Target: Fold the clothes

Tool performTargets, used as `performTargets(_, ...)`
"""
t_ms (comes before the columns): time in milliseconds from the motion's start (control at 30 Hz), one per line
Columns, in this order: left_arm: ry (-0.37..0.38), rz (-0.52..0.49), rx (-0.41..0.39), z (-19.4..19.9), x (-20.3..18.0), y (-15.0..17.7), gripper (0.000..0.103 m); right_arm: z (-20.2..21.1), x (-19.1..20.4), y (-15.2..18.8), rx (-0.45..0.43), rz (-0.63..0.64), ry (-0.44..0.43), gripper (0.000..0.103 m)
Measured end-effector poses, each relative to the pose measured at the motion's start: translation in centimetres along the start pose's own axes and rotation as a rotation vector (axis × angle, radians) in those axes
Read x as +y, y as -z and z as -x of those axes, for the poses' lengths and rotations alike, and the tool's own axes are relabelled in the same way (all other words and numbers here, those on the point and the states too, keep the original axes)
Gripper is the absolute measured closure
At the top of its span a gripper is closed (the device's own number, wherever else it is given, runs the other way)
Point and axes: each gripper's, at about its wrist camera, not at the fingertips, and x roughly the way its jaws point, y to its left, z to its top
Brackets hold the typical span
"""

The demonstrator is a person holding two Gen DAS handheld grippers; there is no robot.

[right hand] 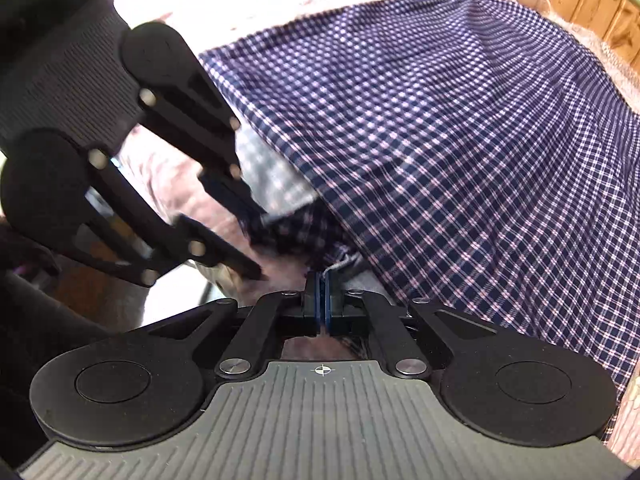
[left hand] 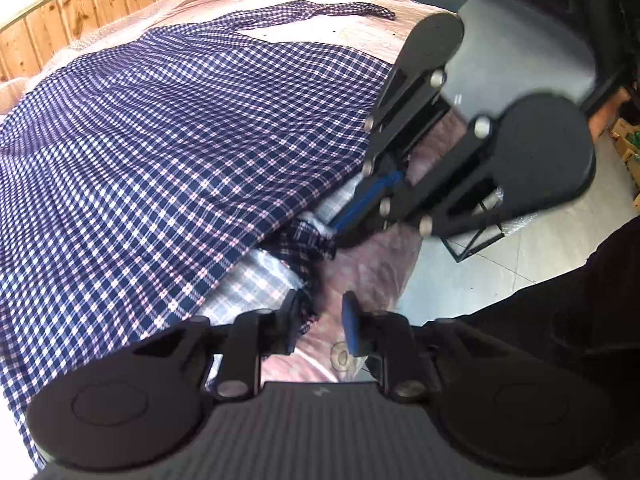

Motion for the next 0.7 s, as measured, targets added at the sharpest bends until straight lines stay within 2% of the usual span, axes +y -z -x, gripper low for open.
performTargets(100, 0.001, 0.029, -0.008, 0.2, 0.0, 0.3, 0.079, 1.7, -1.2, -0.9, -0.051, -0.043, 0.009, 0.103)
performTargets(233, 0.005, 0.035, -0.013, 0.4, 0.2, 0.4, 0.078, 3.6, -3.2, -1.7, -0.104, -0.184, -0.056, 0.103)
performTargets(333, 0.005, 0.036, -0.013, 0.8, 0.0, 0.5, 0.077, 2.8, -3.9, -1.3, -0.087, -0.29, -0.124, 0.103)
performTargets(400, -0.008, 0.042, -0.016, 1.5, 0.0, 0.9, 0.076, 0.9, -3.6, -0.6, -0.041, -0.335, -0.145, 0.103)
performTargets(433, -0.025, 0.053, -0.022, 2.3, 0.4, 1.2, 0.071, -0.4, -3.6, 0.1, -0.001, -0.348, -0.153, 0.103)
performTargets(467, -0.044, 0.067, -0.032, 3.1, 0.9, 1.7, 0.069, -0.9, -3.5, 0.7, 0.01, -0.347, -0.147, 0.103)
performTargets(533, -0.1, 0.117, -0.037, 4.2, 2.4, 2.6, 0.063, -0.4, -3.8, 0.9, -0.009, -0.362, -0.124, 0.095)
performTargets(567, -0.131, 0.145, -0.037, 4.6, 3.3, 3.1, 0.063, 0.3, -3.8, 0.7, -0.027, -0.361, -0.103, 0.088)
performTargets(600, -0.162, 0.173, -0.037, 5.0, 4.1, 3.6, 0.063, 1.3, -3.7, 0.4, -0.062, -0.34, -0.075, 0.086)
performTargets(667, -0.224, 0.23, -0.037, 5.9, 5.8, 4.6, 0.062, 3.0, -2.6, -0.8, -0.128, -0.235, -0.009, 0.082)
performTargets(700, -0.255, 0.258, -0.037, 6.3, 6.7, 5.1, 0.062, 3.2, -1.7, -1.6, -0.15, -0.165, 0.013, 0.074)
